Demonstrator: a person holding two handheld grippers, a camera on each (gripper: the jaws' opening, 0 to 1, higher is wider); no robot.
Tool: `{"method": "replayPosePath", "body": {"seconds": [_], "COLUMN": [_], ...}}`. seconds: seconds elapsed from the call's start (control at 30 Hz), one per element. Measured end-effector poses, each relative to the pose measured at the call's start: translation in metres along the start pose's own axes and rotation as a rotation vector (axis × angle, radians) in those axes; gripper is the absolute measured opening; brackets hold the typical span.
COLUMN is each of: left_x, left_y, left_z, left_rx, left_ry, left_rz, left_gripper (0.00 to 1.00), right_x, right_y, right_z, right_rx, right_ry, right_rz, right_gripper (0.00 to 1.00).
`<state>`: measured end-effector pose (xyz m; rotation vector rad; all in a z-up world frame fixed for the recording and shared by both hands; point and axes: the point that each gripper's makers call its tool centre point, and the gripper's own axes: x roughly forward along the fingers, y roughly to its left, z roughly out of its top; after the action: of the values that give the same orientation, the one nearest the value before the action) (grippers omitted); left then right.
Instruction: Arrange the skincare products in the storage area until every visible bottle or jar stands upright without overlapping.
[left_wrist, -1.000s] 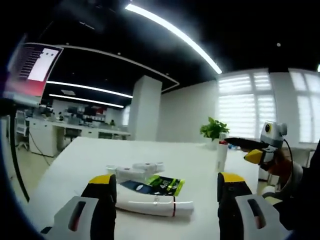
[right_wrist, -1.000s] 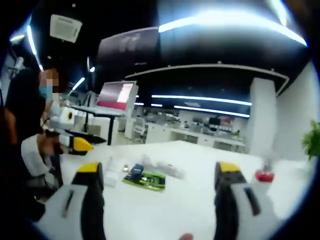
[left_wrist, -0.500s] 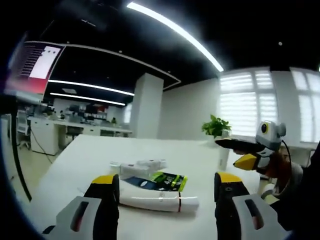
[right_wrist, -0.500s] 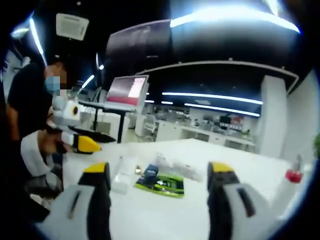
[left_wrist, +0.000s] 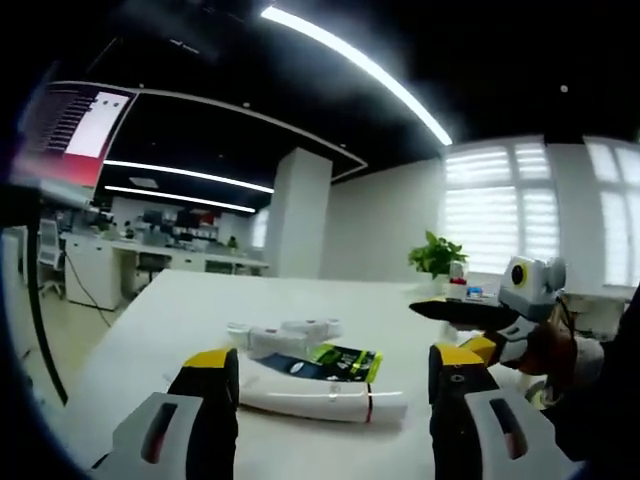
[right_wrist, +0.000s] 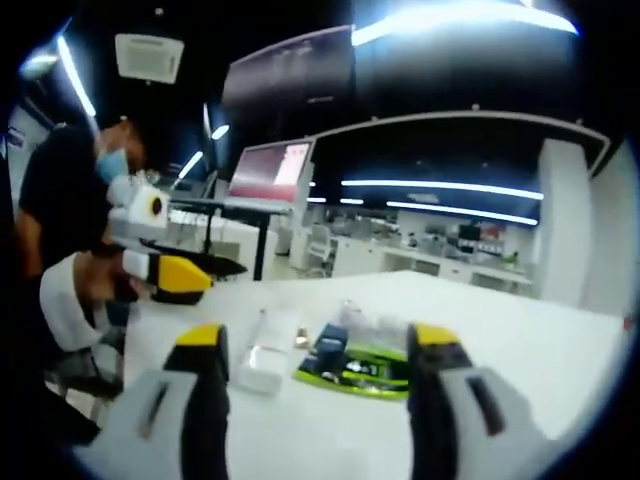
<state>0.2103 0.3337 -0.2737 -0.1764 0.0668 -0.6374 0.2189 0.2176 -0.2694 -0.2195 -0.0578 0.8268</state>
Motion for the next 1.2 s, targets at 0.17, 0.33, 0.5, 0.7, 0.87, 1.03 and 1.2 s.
{"method": "replayPosePath", "body": {"seconds": [0.17,0.33,0.5,0.7,0.87,1.03,1.2], "left_x": [-0.001,-0.003,-0.005,-0.006,-0.005,-0.004,-0.004], "left_y": [0.003,0.007,0.012,0.012,0.011,0.010,0.008], "left_z": [-0.001,-0.003,-0.002,-0.002,-0.004,-0.002,-0.006], "left_rx": [-0.005,-0.019,-0.025,-0.019,-0.005,-0.008,0.010], "left_ry": [0.003,0.003,-0.003,0.002,0.012,0.011,0.028], "left_rz": [0.008,0.004,0.013,0.015,0.013,0.010,0.011], "left_gripper": [0.79,0.79,0.79,0.79,0.78,0.78,0.78], "right_x": [0.010,0.025,0.032,0.034,0.035,0.040,0.048], "right_y": [0.006,0.015,0.025,0.031,0.035,0.046,0.057], "right_z": [-0.012,-0.021,-0.022,-0.025,-0.026,-0.032,-0.036], "right_rx": [0.027,0.020,0.018,0.059,0.075,0.071,0.073], "right_ry": [0.010,0.042,0.043,0.056,0.058,0.098,0.129], "right_rz": [0.022,0.058,0.086,0.118,0.132,0.173,0.197], "right_gripper": [0.68,0.68,0.67,0.65,0.61,0.57,0.56]}}
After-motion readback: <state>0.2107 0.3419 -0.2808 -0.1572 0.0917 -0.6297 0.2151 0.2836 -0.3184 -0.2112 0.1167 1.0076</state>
